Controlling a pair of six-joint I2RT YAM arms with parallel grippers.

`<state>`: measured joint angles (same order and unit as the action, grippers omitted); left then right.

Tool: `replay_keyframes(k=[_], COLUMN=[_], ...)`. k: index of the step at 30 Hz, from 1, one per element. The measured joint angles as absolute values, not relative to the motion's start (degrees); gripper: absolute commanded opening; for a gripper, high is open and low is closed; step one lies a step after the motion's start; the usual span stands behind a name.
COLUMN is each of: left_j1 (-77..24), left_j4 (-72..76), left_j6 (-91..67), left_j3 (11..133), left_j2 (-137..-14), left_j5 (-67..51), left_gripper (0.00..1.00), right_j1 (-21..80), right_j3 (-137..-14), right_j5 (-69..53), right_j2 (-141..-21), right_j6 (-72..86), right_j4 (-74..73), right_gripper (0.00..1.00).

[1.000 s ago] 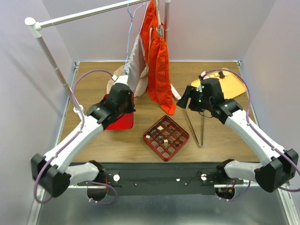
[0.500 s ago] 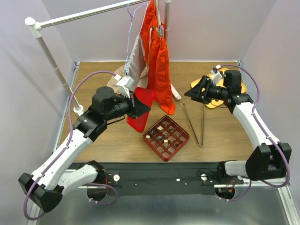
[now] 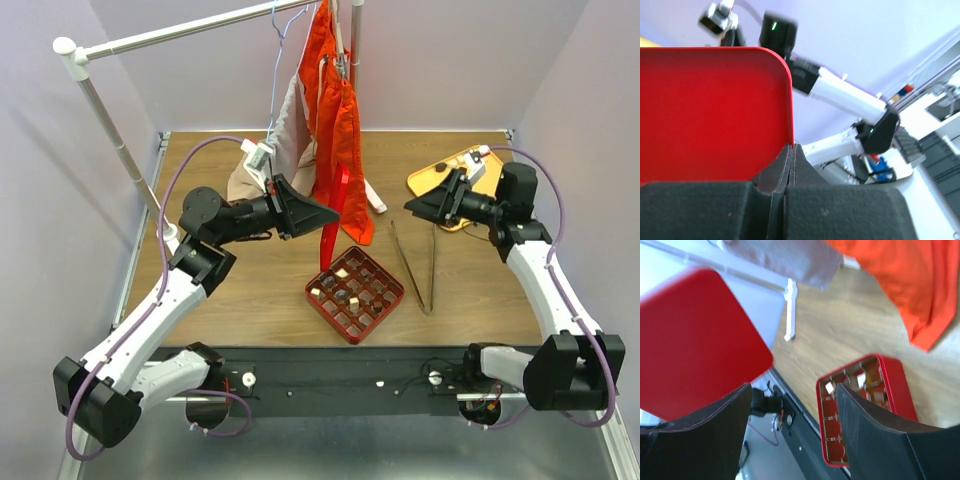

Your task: Pack the chocolate

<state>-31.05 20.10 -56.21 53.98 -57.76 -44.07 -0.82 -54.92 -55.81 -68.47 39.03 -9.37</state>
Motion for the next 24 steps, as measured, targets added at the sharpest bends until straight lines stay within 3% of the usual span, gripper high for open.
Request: replay_keyframes(k=[7,13,16,20,24], left_j1=[-30.09,-30.04,-30.06,-29.95,-29.78], left_j4=[26.94,34.61,38.96,40.53,40.58], left_j6=[-66.06,-76.36,-79.99,-81.58,-81.76], left_j3=[54.02,54.02,53.65,53.41,53.43], left_j2=[-58.74,-60.58,-61.82,-61.91,-61.78], left_j5=[-40.23,-37.43,-37.45,-37.43,-37.45], left_gripper=[0.0,0.0,0.0,0.0,0.0], right_j1=[-0.82,-0.49,-0.38,-0.3,0.12], right_j3=[-43.27,-41.78,-36.77,-28.56,-26.92], right_j5=[-54.65,-53.93,-56.84,-59.05,-59.2], right_j2=[-64.97,-58.43,-61.21,-74.81,-86.17], right_j6=[41.91,43.97,53.01,71.9,88.36], right_j4=[-6.17,1.06,17.5,47.66,61.82], right_gripper=[0.75,0.76,0.76,0.76,0.76])
